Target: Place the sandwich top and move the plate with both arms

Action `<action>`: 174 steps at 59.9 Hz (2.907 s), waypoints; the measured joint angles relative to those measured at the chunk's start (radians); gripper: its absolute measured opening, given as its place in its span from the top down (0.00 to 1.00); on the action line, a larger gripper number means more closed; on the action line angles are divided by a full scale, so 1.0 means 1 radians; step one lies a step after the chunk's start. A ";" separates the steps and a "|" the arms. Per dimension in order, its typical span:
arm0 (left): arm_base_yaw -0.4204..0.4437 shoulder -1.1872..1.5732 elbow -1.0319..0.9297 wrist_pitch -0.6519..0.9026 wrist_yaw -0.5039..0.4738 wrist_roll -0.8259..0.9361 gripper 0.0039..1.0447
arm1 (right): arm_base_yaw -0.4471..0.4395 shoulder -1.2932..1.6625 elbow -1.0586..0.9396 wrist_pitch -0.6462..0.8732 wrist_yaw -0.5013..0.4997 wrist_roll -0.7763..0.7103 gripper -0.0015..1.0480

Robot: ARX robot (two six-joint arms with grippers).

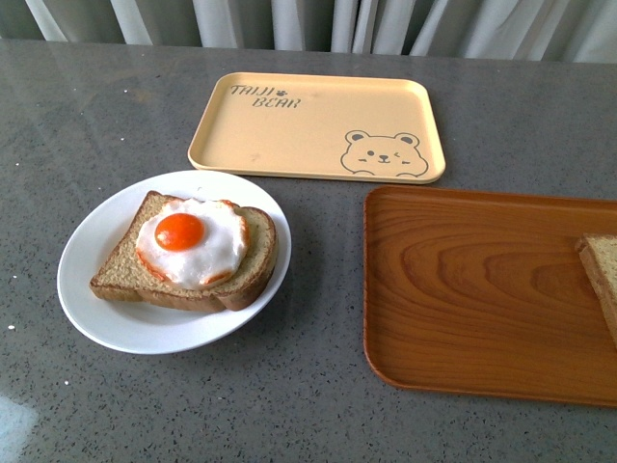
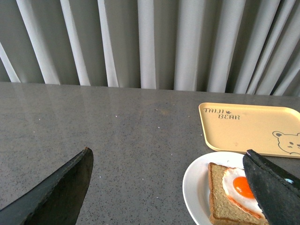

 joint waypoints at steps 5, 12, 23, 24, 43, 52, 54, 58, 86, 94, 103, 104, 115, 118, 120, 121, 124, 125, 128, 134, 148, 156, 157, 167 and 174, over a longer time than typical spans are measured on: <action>0.000 0.000 0.000 0.000 0.000 0.000 0.08 | -0.033 0.036 0.027 -0.079 -0.122 -0.021 0.09; 0.000 0.000 0.000 0.000 0.000 0.000 0.08 | -0.151 0.234 0.116 -0.328 -0.475 -0.060 0.09; 0.000 0.000 0.000 0.000 0.000 0.000 0.08 | -0.240 0.326 0.158 -0.257 -0.578 -0.068 0.09; 0.000 0.000 0.000 0.000 0.000 0.000 0.08 | -0.248 0.331 0.162 -0.254 -0.583 -0.068 0.09; 0.000 0.000 0.000 0.000 0.000 0.000 0.08 | -0.477 0.530 0.200 -0.126 -0.646 -0.082 0.09; 0.000 0.000 0.000 0.000 0.000 0.000 0.08 | -0.564 0.732 0.203 0.031 -0.632 -0.076 0.09; 0.000 0.000 0.000 0.000 0.000 0.000 0.08 | -0.578 0.779 0.203 0.063 -0.622 -0.074 0.09; 0.000 0.000 0.000 0.000 0.000 0.000 0.08 | -0.605 0.872 0.203 0.125 -0.616 -0.071 0.09; 0.000 0.000 0.000 0.000 0.000 0.000 0.08 | -0.737 1.394 0.337 0.325 -0.594 -0.055 0.09; 0.000 0.000 0.000 0.000 0.000 0.000 0.08 | -0.724 1.488 0.366 0.365 -0.564 -0.042 0.09; 0.000 0.000 0.000 0.000 0.000 0.000 0.08 | -0.695 1.560 0.375 0.415 -0.522 -0.024 0.09; 0.000 0.000 0.000 0.000 0.000 0.000 0.08 | -0.691 1.571 0.376 0.423 -0.514 -0.020 0.09; 0.000 0.000 0.000 0.000 0.000 0.000 0.08 | -0.667 1.650 0.390 0.475 -0.476 0.008 0.09; 0.000 0.000 0.000 0.000 0.000 0.000 0.08 | -0.663 1.669 0.396 0.486 -0.469 0.014 0.09; 0.000 0.000 0.000 0.000 0.000 0.000 0.08 | -0.663 1.683 0.402 0.487 -0.469 0.019 0.09; 0.000 0.000 0.000 0.000 0.000 0.000 0.08 | -0.661 1.691 0.407 0.488 -0.470 0.025 0.09; 0.000 0.000 0.000 0.000 0.000 0.000 0.08 | -0.660 1.707 0.414 0.492 -0.470 0.029 0.09; 0.000 0.000 0.000 0.000 0.000 0.000 0.08 | -0.659 1.711 0.416 0.494 -0.470 0.031 0.09; 0.000 0.000 0.000 0.000 0.000 0.000 0.08 | -0.655 1.728 0.425 0.501 -0.472 0.039 0.09; 0.000 0.000 0.000 0.000 0.000 0.000 0.08 | -0.647 1.754 0.442 0.505 -0.473 0.058 0.09; 0.000 0.000 0.000 0.000 0.000 0.000 0.08 | -0.610 1.825 0.473 0.539 -0.464 0.099 0.09; 0.000 0.000 0.000 0.000 0.000 0.000 0.08 | -0.591 1.854 0.479 0.552 -0.463 0.118 0.09; 0.000 0.000 0.000 0.000 0.000 0.000 0.08 | -0.588 1.857 0.480 0.554 -0.463 0.120 0.09; 0.000 0.000 0.000 0.000 0.000 0.000 0.08 | -0.577 1.870 0.487 0.560 -0.464 0.136 0.09; 0.000 0.000 0.000 0.000 0.000 0.000 0.08 | -0.576 1.876 0.493 0.562 -0.467 0.141 0.09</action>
